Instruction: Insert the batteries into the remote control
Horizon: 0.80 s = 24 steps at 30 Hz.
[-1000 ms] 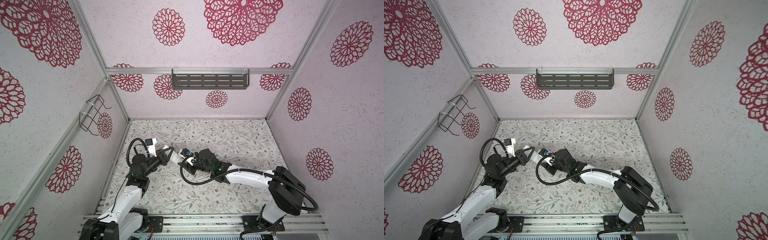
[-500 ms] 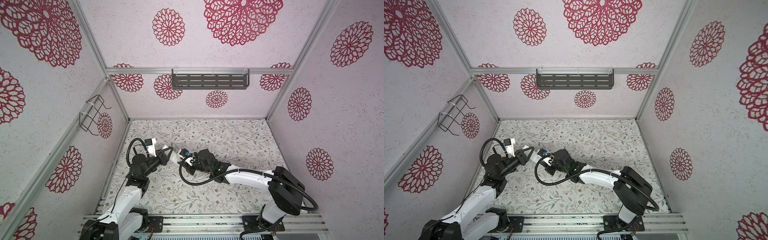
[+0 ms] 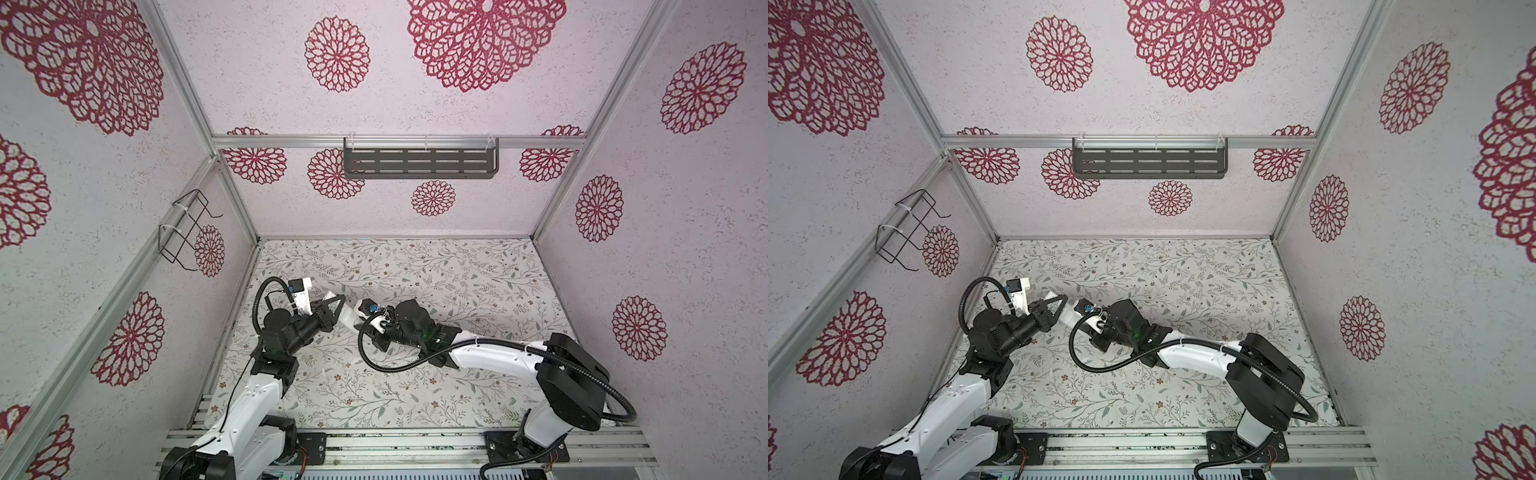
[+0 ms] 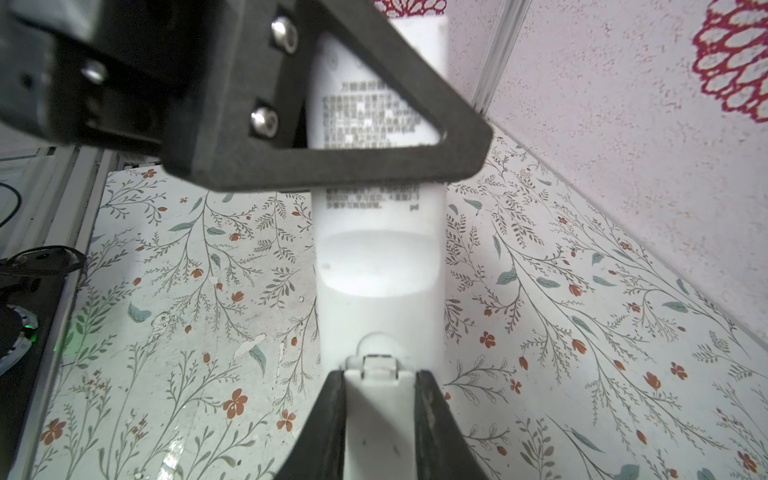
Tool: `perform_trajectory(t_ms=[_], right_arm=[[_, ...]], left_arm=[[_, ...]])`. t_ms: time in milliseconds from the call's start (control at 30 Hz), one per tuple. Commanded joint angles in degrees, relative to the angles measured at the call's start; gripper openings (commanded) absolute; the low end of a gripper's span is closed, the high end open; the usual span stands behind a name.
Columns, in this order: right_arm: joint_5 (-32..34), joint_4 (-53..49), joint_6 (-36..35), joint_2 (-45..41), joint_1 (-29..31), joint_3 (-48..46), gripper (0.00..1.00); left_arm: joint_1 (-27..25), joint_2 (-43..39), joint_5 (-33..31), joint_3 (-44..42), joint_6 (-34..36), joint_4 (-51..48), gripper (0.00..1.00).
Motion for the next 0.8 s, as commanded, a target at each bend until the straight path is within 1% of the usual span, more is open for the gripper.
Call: perform_trajectory(t_ms=[0,333,467,533,567,600,700,767], right_arm=[[0.23,4.42,2.72,-3.00,-0.35,-0.23,0.25],[-3.38,9.84,7.06,-5.62,-2.12,-3.85,0.24],[-3.03,10.53,9.44,-6.33,-3.34,-4.64,0.24],[-1.69,10.26,12.57,-6.71,-4.82,-4.95,0.24],[-1.38,9.23,13.80,-6.65,-5.68,-4.74,0.24],[0.27,7.00,14.92,-6.49,-6.57,-3.96,0.24],[3.69,-2.10,16.44,-4.34,-9.10,-0.15,0.24],[4.82,-8.30,17.63,-2.11,-11.27,2.78,0.24]], left_arm=[[-0.23,-0.75,-0.89,0.39,1.20,-0.78,0.00],[0.06,-2.31,-4.75,0.13,2.66,-4.52,0.00],[0.20,-2.64,-6.23,0.37,3.25,-6.43,0.00],[0.21,-3.23,-7.35,0.67,3.97,-8.22,0.00],[0.21,-3.56,-7.70,0.70,4.24,-8.82,0.00],[0.21,-3.91,-7.97,0.67,4.37,-9.17,0.00],[0.20,-4.33,-8.00,0.57,4.38,-9.37,0.00],[0.21,-4.24,-7.63,0.64,4.38,-9.25,0.00]])
